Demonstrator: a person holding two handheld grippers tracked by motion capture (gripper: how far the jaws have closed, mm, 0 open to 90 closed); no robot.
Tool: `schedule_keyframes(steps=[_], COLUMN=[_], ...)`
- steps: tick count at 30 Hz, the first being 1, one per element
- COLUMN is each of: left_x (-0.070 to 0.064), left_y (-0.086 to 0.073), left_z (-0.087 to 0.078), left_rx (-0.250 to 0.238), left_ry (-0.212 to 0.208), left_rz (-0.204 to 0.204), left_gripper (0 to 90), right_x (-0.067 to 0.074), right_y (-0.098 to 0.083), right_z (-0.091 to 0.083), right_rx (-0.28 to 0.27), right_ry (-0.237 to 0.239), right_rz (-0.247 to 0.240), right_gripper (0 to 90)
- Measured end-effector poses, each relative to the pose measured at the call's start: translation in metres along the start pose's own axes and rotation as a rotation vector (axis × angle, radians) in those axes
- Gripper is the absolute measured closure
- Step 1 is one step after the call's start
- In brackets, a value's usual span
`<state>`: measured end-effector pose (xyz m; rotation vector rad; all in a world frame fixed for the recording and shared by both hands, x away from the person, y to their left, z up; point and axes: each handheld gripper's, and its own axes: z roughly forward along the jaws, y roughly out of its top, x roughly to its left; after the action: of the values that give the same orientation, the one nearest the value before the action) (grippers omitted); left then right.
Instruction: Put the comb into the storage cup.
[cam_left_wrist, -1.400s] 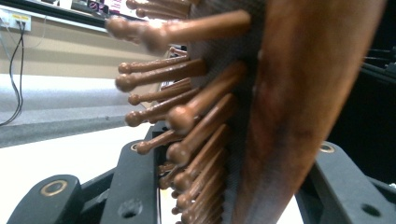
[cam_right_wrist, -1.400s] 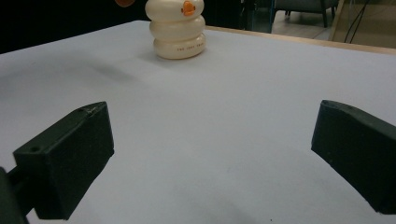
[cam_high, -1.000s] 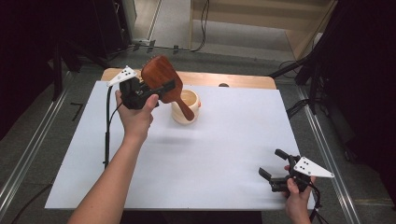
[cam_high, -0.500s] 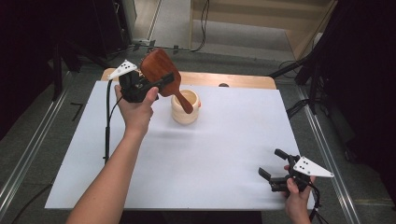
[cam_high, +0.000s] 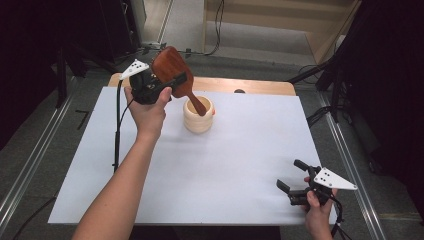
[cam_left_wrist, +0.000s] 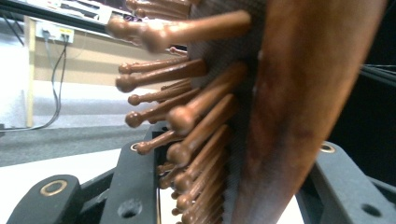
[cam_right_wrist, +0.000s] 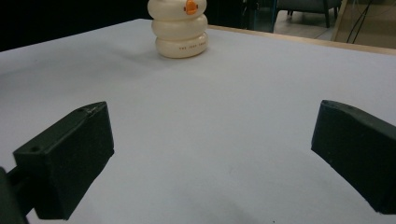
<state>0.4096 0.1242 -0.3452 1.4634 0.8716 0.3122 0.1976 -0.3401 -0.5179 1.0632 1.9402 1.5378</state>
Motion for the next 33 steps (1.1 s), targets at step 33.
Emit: schedule_keyframes(steps=[33], left_x=[0.006], left_y=[-0.012], left_z=[0.029], left_rx=[-0.006], left_ry=[0.106], left_rz=[-0.012], left_gripper=[55.9], right_x=[0.0], right_y=[0.0], right_z=[0.0], right_rx=[-0.005], right_ry=[0.001], right_rz=[0.001], right_gripper=[0.0])
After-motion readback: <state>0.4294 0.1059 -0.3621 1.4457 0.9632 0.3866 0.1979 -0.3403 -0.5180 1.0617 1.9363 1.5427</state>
